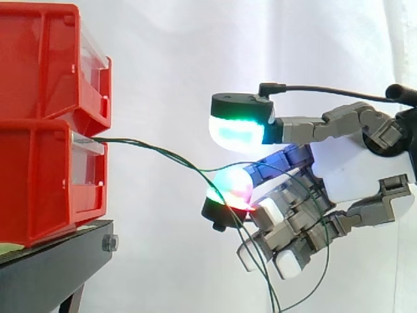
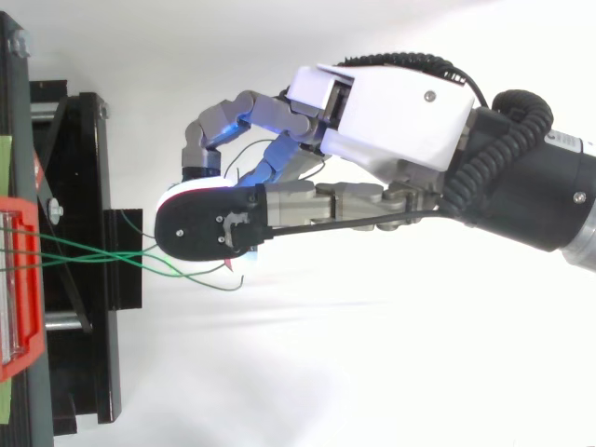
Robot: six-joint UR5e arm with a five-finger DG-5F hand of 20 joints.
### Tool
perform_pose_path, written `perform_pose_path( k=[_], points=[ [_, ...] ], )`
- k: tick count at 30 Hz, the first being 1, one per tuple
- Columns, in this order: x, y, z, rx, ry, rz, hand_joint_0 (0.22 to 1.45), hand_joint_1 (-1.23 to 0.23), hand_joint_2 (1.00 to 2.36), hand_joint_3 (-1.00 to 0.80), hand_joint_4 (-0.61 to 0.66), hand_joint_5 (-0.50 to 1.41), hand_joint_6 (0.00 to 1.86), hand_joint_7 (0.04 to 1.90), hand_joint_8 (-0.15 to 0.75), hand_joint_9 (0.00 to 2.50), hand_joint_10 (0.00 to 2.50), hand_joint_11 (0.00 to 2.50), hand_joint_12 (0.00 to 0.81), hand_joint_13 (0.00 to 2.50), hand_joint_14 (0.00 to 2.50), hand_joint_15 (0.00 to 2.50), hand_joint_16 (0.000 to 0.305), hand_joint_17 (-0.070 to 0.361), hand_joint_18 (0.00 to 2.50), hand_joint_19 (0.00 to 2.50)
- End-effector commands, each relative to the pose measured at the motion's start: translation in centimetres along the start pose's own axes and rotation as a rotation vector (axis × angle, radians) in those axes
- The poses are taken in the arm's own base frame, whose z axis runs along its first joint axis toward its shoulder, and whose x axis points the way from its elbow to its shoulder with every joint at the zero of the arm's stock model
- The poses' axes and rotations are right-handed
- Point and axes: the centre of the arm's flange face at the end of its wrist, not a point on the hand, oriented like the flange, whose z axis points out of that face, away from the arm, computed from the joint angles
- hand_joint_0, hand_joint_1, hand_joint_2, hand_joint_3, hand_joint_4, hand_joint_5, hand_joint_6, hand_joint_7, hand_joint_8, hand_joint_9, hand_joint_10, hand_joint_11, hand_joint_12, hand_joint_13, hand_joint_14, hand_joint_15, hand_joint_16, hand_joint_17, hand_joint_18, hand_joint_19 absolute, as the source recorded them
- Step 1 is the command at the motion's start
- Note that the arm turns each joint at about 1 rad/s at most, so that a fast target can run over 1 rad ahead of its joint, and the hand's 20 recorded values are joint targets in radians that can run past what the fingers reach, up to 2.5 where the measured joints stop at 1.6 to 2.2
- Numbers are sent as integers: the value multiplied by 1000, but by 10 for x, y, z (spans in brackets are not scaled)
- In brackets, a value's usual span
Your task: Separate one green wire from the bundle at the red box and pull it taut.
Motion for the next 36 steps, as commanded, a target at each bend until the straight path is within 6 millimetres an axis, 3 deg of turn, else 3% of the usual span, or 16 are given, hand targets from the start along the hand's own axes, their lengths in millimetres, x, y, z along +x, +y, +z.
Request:
perform_pose_path(
  k=[1,6,13,19,24,26,31,34,36],
  points=[
    [-1,-1,0,1,-5,6,589,-472,1014,-305,104,-169,870,1112,279,1134,20,880,370,946,20,498,50,112,864,615],
    [-3,-1,1,-1,-8,17,579,-592,1015,-167,127,-169,879,1083,307,1140,19,874,402,973,18,479,57,127,923,575],
    [-3,-1,1,-1,-10,32,586,-699,1012,-106,142,-173,892,1050,314,1133,19,866,406,972,18,476,59,133,942,561],
    [-3,-1,1,1,-10,32,591,-758,1013,-143,138,-180,898,1045,301,1109,19,865,394,950,19,492,58,130,914,564],
    [-2,0,1,-1,-8,35,560,-794,1011,-325,116,-186,895,1067,272,1078,22,897,361,909,19,502,51,115,839,602],
    [-2,0,1,-1,-8,35,522,-733,1000,-500,121,-179,894,1050,280,1092,21,883,368,915,18,498,53,119,855,599],
    [-2,-1,1,0,-7,53,516,-463,1000,-500,121,-162,877,1084,291,1141,20,878,377,942,18,492,53,119,872,597],
    [-1,0,1,-3,-7,69,559,-434,1002,-466,111,-162,873,1103,275,1140,22,875,367,941,20,503,51,114,865,620],
    [-1,0,1,-3,-7,75,583,-498,1010,-379,108,-163,872,1118,274,1137,22,880,366,940,20,500,50,112,861,624]
  ],
)
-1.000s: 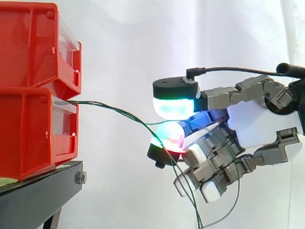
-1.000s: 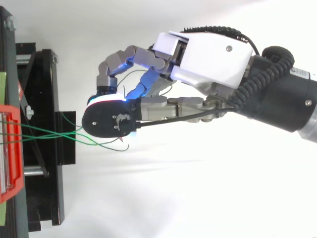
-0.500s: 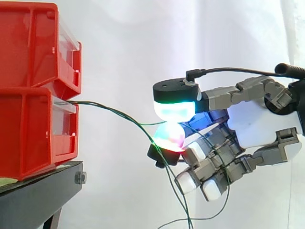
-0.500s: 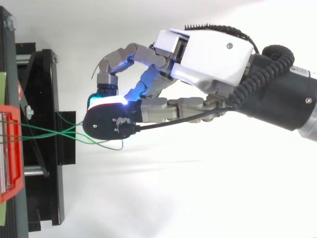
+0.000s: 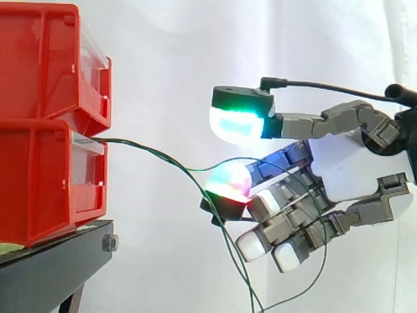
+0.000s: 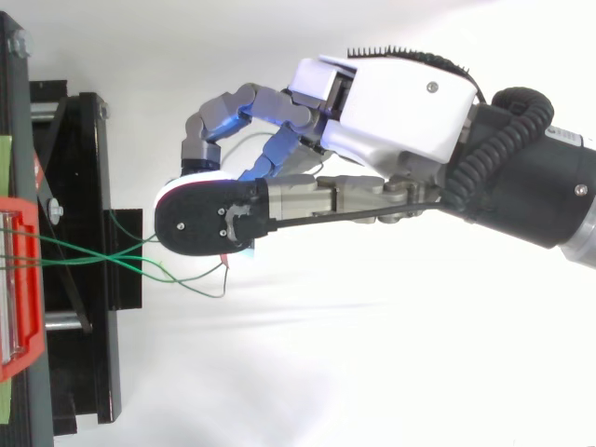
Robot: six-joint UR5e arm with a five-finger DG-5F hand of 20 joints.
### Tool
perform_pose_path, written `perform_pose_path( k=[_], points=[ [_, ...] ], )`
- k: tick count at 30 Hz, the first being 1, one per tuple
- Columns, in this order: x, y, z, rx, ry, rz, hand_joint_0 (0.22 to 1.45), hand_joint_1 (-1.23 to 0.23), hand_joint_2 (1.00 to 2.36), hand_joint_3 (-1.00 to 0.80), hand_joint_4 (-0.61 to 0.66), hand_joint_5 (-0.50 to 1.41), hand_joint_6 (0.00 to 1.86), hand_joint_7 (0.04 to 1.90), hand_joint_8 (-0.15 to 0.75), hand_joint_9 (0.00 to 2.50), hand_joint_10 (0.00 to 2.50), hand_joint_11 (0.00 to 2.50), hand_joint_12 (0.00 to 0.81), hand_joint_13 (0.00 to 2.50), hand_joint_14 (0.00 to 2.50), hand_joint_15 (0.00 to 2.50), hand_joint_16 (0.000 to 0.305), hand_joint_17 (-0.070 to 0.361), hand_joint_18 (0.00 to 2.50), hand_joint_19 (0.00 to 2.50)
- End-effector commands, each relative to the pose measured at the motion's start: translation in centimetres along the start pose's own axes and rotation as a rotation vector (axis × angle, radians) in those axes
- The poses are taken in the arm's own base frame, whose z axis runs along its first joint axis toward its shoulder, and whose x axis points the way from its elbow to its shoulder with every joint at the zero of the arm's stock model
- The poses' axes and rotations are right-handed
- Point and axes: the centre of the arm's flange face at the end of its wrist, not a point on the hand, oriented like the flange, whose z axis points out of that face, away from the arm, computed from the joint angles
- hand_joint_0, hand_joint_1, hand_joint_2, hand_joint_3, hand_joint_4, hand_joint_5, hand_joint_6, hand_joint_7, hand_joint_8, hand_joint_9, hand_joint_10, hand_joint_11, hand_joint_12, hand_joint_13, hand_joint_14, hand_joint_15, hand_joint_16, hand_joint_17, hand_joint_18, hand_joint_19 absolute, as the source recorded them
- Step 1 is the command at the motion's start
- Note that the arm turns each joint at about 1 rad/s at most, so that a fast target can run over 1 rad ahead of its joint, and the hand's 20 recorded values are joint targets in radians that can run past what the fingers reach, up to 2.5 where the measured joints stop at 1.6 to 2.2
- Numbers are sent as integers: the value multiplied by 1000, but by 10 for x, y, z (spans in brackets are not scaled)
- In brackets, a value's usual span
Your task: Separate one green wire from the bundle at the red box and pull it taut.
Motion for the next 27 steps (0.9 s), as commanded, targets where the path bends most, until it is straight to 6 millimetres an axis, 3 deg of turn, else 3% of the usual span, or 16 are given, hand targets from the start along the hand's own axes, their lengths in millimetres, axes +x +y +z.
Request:
perform_pose_path(
  k=[1,3,10,14,15,18,21,23,27],
  points=[
    [1,0,0,-1,1,12,584,-507,1010,-373,108,-163,872,1118,275,1136,22,883,365,939,20,498,50,112,861,616],
    [1,0,0,-1,1,15,584,-610,1014,-282,103,-165,871,1126,274,1134,22,880,368,940,18,500,50,112,862,616],
    [1,0,0,-1,4,15,585,-715,1016,-135,106,-168,889,1109,300,1128,20,883,389,957,17,488,55,125,908,572],
    [2,0,0,-1,5,15,598,-758,1015,-186,117,-178,898,1066,285,1104,21,890,376,936,18,496,54,121,888,582],
    [1,0,0,-1,4,15,570,-773,1012,-321,113,-180,895,1082,270,1091,21,891,360,920,20,508,50,113,855,603],
    [1,0,0,2,5,14,529,-636,1000,-500,118,-171,891,1070,277,1132,21,886,371,937,18,493,52,117,869,601],
    [1,0,0,2,4,14,532,-415,1000,-500,116,-155,878,1107,282,1169,21,880,371,961,18,499,52,116,889,611],
    [1,0,0,2,4,17,568,-368,1002,-476,105,-152,874,1129,275,1177,21,889,362,958,19,504,50,112,885,627],
    [1,0,0,-1,5,18,589,-471,1014,-298,94,-153,872,1134,281,1178,23,895,364,968,19,507,49,111,886,623]
  ],
)
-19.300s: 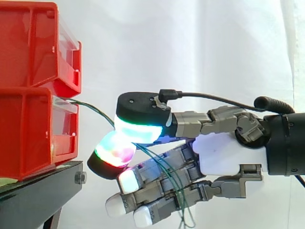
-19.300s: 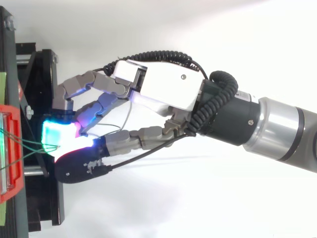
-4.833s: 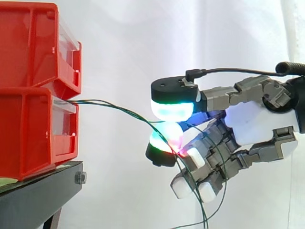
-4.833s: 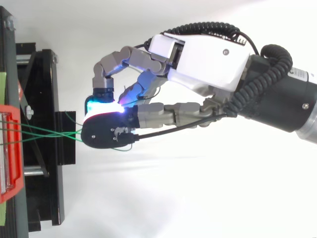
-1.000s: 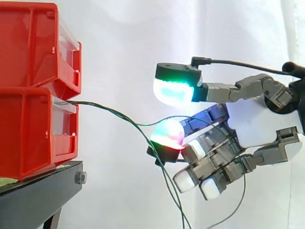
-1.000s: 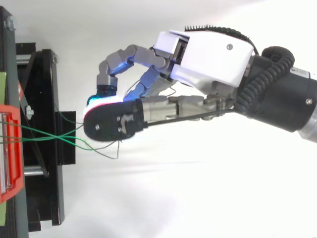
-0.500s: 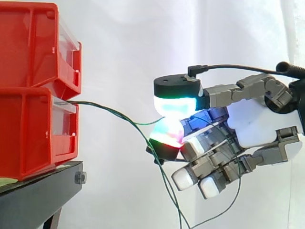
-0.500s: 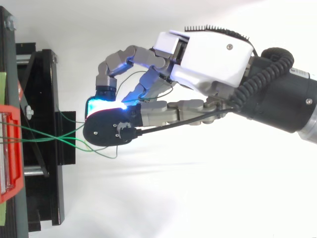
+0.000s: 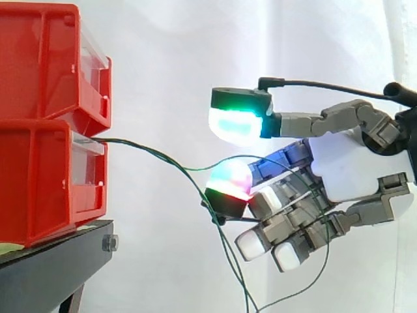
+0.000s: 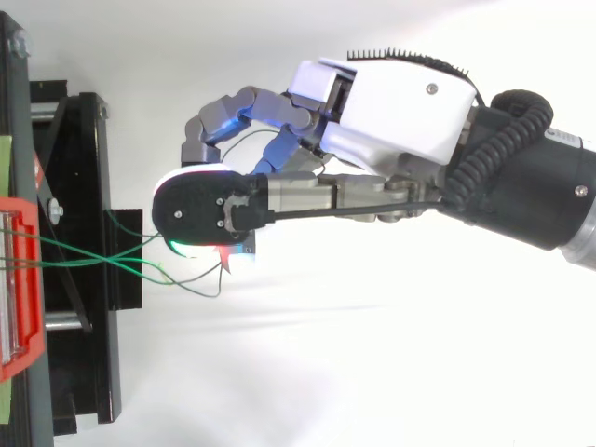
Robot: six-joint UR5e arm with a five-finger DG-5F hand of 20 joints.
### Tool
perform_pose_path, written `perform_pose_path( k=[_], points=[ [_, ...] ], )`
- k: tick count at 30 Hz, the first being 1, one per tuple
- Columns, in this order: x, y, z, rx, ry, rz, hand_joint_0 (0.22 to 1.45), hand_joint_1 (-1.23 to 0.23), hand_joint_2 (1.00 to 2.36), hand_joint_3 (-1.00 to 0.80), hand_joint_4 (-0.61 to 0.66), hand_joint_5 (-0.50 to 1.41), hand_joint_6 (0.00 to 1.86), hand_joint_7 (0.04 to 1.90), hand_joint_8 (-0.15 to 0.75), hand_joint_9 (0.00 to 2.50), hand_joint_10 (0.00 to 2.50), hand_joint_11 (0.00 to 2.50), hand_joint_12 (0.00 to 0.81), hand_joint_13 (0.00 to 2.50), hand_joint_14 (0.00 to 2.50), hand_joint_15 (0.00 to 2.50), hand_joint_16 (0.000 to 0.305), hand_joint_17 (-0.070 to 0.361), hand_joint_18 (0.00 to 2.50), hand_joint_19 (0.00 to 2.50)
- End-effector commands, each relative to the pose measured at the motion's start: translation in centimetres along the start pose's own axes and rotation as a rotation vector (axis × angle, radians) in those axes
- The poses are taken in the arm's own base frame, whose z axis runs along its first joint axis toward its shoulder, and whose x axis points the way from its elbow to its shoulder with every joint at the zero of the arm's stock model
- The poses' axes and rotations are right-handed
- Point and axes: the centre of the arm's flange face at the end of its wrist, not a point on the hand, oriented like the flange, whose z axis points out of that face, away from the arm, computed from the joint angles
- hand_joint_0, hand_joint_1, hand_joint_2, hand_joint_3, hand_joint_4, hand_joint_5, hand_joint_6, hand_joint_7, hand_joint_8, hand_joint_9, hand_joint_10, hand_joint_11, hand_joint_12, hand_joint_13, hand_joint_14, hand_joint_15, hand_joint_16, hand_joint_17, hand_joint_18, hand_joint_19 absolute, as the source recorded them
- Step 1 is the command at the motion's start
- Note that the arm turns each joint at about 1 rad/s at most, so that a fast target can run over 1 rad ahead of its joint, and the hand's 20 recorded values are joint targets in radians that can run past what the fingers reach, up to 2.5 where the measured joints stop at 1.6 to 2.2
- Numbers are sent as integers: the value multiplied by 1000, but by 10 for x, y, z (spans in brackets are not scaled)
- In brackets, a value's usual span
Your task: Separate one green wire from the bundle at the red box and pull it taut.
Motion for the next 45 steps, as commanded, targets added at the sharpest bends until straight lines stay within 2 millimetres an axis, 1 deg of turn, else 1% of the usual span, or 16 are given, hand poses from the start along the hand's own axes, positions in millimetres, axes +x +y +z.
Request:
perform_pose_path(
  k=[1,4,5,7,9,15,21,27,28,31,35,39,41,45],
  points=[
    [0,0,0,-1,1,2,587,-486,1015,-275,100,-154,872,1136,280,1179,24,885,366,967,20,512,49,111,886,623],
    [0,0,0,-1,1,3,581,-614,1014,-153,122,-157,884,1094,317,1182,17,894,403,1001,17,487,58,130,964,573],
    [0,0,0,-1,1,2,583,-662,1014,-113,117,-163,892,1095,314,1180,20,892,406,997,17,490,58,129,963,573],
    [1,0,0,-2,1,1,593,-709,1015,-74,112,-168,899,1094,316,1177,19,909,402,992,19,490,57,129,961,574],
    [0,0,0,-2,0,2,598,-728,1013,-60,86,-169,903,1084,315,1166,19,930,403,989,17,486,58,130,964,568],
    [0,0,0,-2,-2,2,602,-753,1013,-68,85,-174,908,1062,306,1153,19,935,397,965,17,489,57,129,945,563],
    [0,-1,0,0,-3,1,612,-792,1016,-80,53,-180,911,1073,288,1117,22,939,382,932,19,493,55,124,896,560],
    [0,0,0,-1,1,2,634,-818,1018,-142,26,-192,913,1064,266,1066,21,943,359,884,18,487,50,113,827,561],
    [0,0,0,-1,1,2,649,-816,1015,-204,32,-195,911,1051,255,1050,22,946,349,869,21,486,49,111,814,563],
    [0,0,0,-1,3,3,659,-841,1013,-292,46,-196,908,1022,249,1034,21,951,346,862,20,486,49,110,807,554],
    [0,0,0,-1,3,3,666,-868,1007,-413,61,-196,902,1026,249,1034,22,942,340,858,20,485,48,109,803,547],
    [0,0,0,-1,3,3,679,-868,1001,-478,76,-192,901,1041,245,1036,23,936,341,861,19,480,48,108,804,547],
    [0,0,0,-1,3,2,654,-866,1000,-500,82,-189,900,1033,246,1045,21,935,338,860,19,486,48,108,803,555],
    [0,0,0,-1,3,3,606,-811,1000,-500,90,-186,898,1035,252,1065,22,939,340,869,19,491,48,108,805,563]
  ],
)
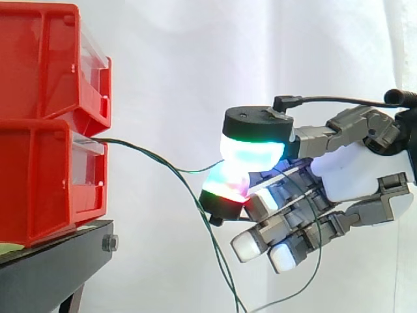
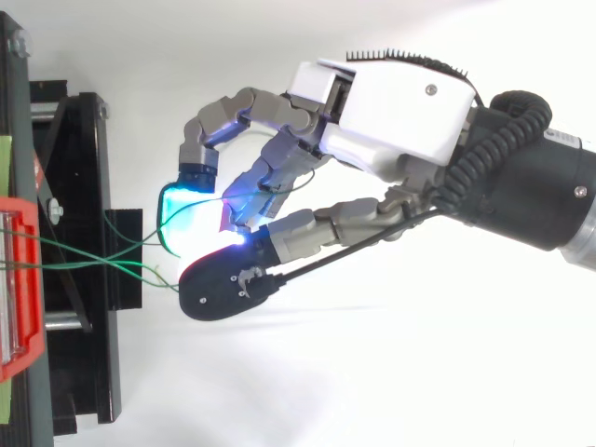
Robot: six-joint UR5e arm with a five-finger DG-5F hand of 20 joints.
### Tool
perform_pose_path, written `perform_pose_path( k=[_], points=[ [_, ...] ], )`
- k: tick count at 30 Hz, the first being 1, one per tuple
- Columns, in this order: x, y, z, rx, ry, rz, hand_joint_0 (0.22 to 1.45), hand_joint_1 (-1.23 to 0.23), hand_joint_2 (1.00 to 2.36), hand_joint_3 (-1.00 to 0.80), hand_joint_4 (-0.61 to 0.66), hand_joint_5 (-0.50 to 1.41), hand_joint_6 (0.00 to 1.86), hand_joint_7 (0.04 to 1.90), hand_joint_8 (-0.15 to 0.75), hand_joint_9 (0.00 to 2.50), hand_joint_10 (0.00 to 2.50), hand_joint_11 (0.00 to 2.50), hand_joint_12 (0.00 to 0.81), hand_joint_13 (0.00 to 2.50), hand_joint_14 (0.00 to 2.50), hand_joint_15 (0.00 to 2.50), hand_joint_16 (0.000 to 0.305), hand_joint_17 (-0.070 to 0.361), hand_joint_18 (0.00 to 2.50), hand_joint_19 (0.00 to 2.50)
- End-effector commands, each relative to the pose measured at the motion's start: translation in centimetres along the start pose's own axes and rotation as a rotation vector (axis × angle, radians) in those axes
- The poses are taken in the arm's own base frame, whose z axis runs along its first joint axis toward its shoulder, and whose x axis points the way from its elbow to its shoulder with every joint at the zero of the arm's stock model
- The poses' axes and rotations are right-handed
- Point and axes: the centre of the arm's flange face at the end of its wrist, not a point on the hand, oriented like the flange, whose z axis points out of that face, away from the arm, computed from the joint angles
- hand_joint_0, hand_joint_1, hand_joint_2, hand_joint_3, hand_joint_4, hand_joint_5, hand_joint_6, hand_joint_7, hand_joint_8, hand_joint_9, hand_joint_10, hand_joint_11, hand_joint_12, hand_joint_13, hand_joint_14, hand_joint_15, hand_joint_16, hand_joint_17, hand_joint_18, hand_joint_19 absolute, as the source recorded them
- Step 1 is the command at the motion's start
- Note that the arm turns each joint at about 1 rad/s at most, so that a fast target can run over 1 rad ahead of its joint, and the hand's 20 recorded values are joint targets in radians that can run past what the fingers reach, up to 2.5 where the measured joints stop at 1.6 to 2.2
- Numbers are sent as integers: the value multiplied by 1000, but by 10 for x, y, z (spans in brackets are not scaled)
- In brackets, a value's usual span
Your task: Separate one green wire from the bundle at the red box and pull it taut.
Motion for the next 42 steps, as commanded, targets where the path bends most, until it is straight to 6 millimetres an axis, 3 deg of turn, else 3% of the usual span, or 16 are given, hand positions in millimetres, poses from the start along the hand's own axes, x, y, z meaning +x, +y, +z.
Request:
perform_pose_path(
  k=[1,4,5,7,15,19,22,34,39,42],
  points=[
    [0,0,0,0,0,1,570,-746,1000,-500,95,-182,896,1039,257,1080,21,929,348,881,20,485,49,110,820,579],
    [0,0,0,1,0,0,514,-581,1000,-500,109,-165,885,1062,288,1151,21,925,373,931,18,488,52,118,875,587],
    [0,-1,0,3,0,-1,548,-427,1000,-500,99,-163,881,1073,280,1152,24,920,365,939,18,495,50,113,860,598],
    [0,0,0,0,0,1,577,-377,1002,-468,89,-162,876,1101,272,1169,22,923,360,946,20,497,49,110,864,614],
    [-1,0,0,1,-2,2,591,-658,1016,-101,105,-174,898,1082,304,1154,19,942,393,977,19,495,56,126,931,580],
    [-2,0,1,1,-3,2,605,-715,1016,-69,79,-178,907,1065,304,1143,20,956,390,962,17,495,56,126,926,574],
    [-2,0,0,3,-3,1,610,-769,1016,-92,71,-185,912,1040,289,1110,20,960,378,937,19,499,55,123,903,574],
    [-2,-1,0,4,-3,0,660,-869,1002,-484,82,-190,906,1037,249,1058,22,963,343,881,19,492,48,108,826,561],
    [-2,0,0,3,-3,1,595,-831,1000,-500,90,-186,905,1036,253,1069,21,951,342,883,19,493,48,108,826,569],
    [-2,-1,0,4,-3,0,535,-735,1000,-500,105,-180,901,1030,271,1104,21,957,360,907,18,491,50,114,847,576]
  ],
)
